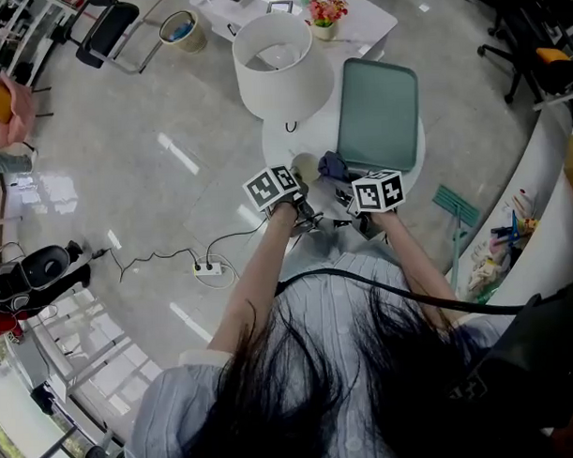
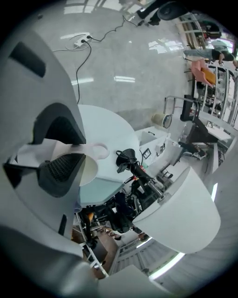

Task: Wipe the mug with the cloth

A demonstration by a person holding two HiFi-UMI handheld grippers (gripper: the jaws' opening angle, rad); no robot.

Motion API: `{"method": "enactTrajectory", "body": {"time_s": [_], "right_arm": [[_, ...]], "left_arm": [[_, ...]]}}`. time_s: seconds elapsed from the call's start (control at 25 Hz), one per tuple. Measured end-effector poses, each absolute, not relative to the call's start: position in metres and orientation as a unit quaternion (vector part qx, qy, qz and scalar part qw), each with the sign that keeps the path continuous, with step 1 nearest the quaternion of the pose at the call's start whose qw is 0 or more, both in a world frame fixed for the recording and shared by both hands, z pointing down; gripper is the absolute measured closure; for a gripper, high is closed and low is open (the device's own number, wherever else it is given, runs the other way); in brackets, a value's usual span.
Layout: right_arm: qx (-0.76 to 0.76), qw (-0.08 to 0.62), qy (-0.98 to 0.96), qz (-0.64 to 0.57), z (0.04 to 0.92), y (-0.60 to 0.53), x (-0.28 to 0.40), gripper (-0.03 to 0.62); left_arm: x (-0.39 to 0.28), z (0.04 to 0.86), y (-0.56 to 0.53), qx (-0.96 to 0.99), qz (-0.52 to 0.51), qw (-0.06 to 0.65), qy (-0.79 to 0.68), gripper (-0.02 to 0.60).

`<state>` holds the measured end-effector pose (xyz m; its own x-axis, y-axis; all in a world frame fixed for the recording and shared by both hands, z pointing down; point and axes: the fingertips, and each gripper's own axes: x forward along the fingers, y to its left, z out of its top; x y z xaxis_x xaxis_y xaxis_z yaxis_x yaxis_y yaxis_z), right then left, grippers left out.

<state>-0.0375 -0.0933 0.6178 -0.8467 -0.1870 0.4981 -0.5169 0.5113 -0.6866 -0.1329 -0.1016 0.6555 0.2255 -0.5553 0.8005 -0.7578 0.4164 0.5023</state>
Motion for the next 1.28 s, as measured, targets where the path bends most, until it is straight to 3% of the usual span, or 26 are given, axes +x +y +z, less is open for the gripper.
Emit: {"method": "enactTrajectory", "body": {"time_s": [0.44,0.6,0.76,0.88,1.08,1.28], "right_arm": [[0.209,0.195,-0.846,0.450,0.619,-0.079,-0.036,0.513],[0.213,0.192,-0.844,0.453,0.619,-0.079,-0.036,0.512],[0.217,0.190,-0.843,0.455,0.617,-0.081,-0.036,0.512],[0.218,0.185,-0.841,0.459,0.616,-0.081,-0.034,0.513],[0.214,0.181,-0.841,0.464,0.617,-0.079,-0.032,0.511],[0.206,0.182,-0.840,0.468,0.616,-0.076,-0.034,0.511]], "left_arm": [[-0.128,0.658,-0.088,0.425,-0.021,0.626,-0.654,0.525],[-0.125,0.657,-0.091,0.460,-0.002,0.620,-0.636,0.514],[-0.123,0.648,-0.095,0.526,0.031,0.599,-0.602,0.440],[-0.123,0.633,-0.101,0.617,0.090,0.548,-0.557,0.433],[-0.132,0.623,-0.110,0.737,0.287,0.402,-0.462,0.433],[-0.131,0.617,-0.134,0.791,0.414,0.261,-0.366,0.434]]}}
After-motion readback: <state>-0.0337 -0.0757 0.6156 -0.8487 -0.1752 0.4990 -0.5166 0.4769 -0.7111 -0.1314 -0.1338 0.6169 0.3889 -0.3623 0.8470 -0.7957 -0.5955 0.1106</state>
